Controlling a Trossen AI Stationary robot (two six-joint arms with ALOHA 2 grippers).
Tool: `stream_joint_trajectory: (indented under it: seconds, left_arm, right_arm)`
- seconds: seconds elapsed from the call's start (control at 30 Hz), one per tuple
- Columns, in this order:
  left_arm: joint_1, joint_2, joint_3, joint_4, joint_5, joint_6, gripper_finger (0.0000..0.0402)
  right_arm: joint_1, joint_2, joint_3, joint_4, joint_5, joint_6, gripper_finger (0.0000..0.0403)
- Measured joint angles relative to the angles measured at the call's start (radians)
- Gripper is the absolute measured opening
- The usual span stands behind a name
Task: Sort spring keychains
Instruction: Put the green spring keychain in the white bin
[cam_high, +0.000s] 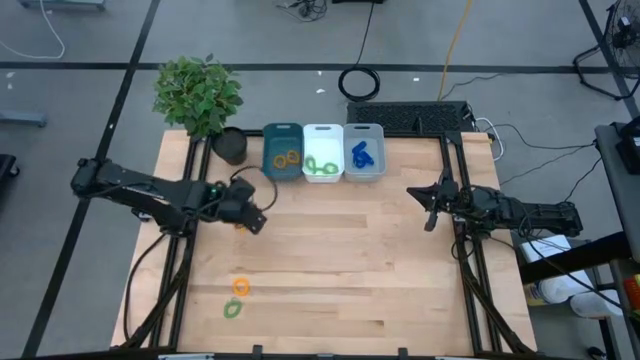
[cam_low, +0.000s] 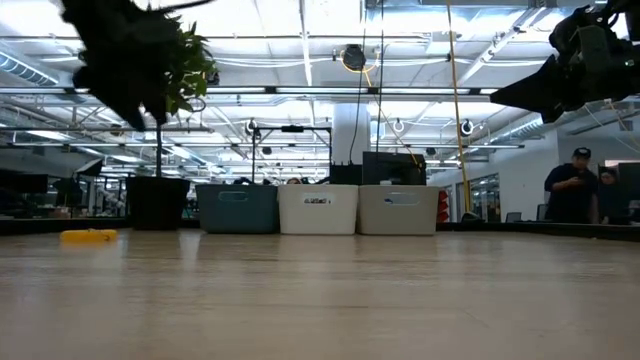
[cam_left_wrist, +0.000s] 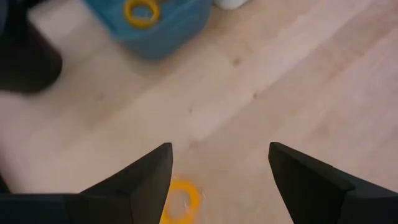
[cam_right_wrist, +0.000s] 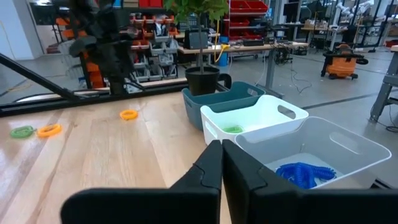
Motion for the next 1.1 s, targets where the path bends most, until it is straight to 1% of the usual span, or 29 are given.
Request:
stream_joint_trajectory:
  seconds: [0.13, 0.33, 0.47, 0.63, 0.73, 0.83, 0.97, 1.1]
  left_arm:
    - [-0.118, -0.031, -0.001, -0.075, 0.023, -0.182, 0.0273]
    - [-0.304, -0.055, -0.001, -0.147, 0.069, -0.418, 0.0274]
    - [-0.421, -0.052, -0.001, -0.156, 0.118, -0.54, 0.0273]
    - [-0.541, -0.017, -0.001, -0.155, 0.202, -0.653, 0.0273]
    - [-0.601, 0.014, -0.001, -0.146, 0.271, -0.697, 0.0273]
    - [-0.644, 0.046, -0.001, -0.093, 0.331, -0.702, 0.0273]
    - [-0.702, 0.095, 0.0, -0.019, 0.352, -0.702, 0.0273]
    - [-0.737, 0.163, 0.0, 0.044, 0.355, -0.701, 0.0273]
  right_arm:
    - [0.0, 0.0, 0.0, -0.001, 0.0, 0.0, 0.0]
    - [0.0, 0.0, 0.0, -0.001, 0.0, 0.0, 0.0]
    - [0.0, 0.0, 0.0, -0.001, 0.0, 0.0, 0.0]
    - [0.0, 0.0, 0.0, -0.001, 0.0, 0.0, 0.0]
    - [0.0, 0.0, 0.0, -0.001, 0.0, 0.0, 0.0]
    - [0.0, 0.0, 0.0, -0.002, 0.0, 0.0, 0.0]
    - [0.0, 0.0, 0.0, -0.002, 0.0, 0.0, 0.0]
    - [0.0, 0.0, 0.0, -0.002, 0.0, 0.0, 0.0]
